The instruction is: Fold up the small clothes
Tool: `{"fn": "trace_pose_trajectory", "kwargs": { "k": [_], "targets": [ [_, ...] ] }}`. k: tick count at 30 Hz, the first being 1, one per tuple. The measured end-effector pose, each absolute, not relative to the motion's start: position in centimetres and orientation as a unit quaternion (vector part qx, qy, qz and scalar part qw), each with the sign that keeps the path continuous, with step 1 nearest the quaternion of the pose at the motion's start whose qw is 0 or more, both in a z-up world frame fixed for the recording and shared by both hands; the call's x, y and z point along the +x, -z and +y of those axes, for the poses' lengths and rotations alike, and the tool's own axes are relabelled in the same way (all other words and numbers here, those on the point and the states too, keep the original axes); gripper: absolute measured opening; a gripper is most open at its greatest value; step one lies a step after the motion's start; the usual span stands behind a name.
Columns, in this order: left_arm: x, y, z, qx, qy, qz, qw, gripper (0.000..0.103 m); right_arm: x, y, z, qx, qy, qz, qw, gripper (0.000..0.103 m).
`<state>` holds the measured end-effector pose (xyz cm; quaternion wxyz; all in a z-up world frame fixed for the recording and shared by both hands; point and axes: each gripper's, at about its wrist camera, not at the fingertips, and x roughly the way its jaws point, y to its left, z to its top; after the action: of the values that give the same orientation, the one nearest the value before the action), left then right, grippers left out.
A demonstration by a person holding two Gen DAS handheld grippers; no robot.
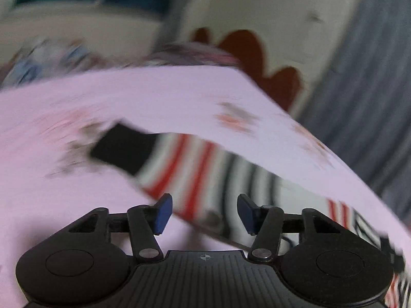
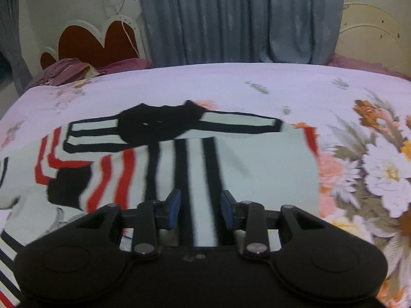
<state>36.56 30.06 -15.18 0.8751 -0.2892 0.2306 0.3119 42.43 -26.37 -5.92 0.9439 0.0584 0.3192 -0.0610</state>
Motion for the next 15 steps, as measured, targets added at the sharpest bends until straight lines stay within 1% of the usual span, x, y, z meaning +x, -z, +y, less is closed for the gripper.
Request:
{"fn": "trace_pose_trajectory", "kwargs": {
  "k": [5,7,9,11,12,13,15],
  "targets": [
    [35.8,17.8,35.6,-0.383,-0.334,0.210,0.835,0.052,43.1,5.2,-24.5,0.060,0.062,0.310,0.947,0.033],
    [36.1,19.0,36.7,-0.409,-0.334,0.200,0.825,0.047,43.0,5.1,-24.1,0.059,0.067,0.309,0.947,0.033],
    [36.4,19.8,36.8,-0.418,-0.330,0.188,0.825,0.046,42.8,5.1,-23.9,0.058,0.074,0.309,0.947,0.033],
    [37.0,20.1,37.5,-0.421,-0.328,0.185,0.825,0.042,42.6,5.0,-23.9,0.060,0.082,0.309,0.946,0.032],
    [37.5,20.2,37.8,-0.423,-0.326,0.186,0.825,0.033,42.6,5.0,-24.0,0.061,0.085,0.309,0.945,0.031],
    [37.8,20.0,38.2,-0.420,-0.324,0.193,0.826,0.003,42.5,5.0,-24.1,0.064,0.086,0.311,0.944,0.030],
    [39.0,19.7,38.3,-0.397,-0.315,0.216,0.834,0.003,42.5,4.9,-24.3,0.070,0.093,0.311,0.943,0.029]
  ]
}}
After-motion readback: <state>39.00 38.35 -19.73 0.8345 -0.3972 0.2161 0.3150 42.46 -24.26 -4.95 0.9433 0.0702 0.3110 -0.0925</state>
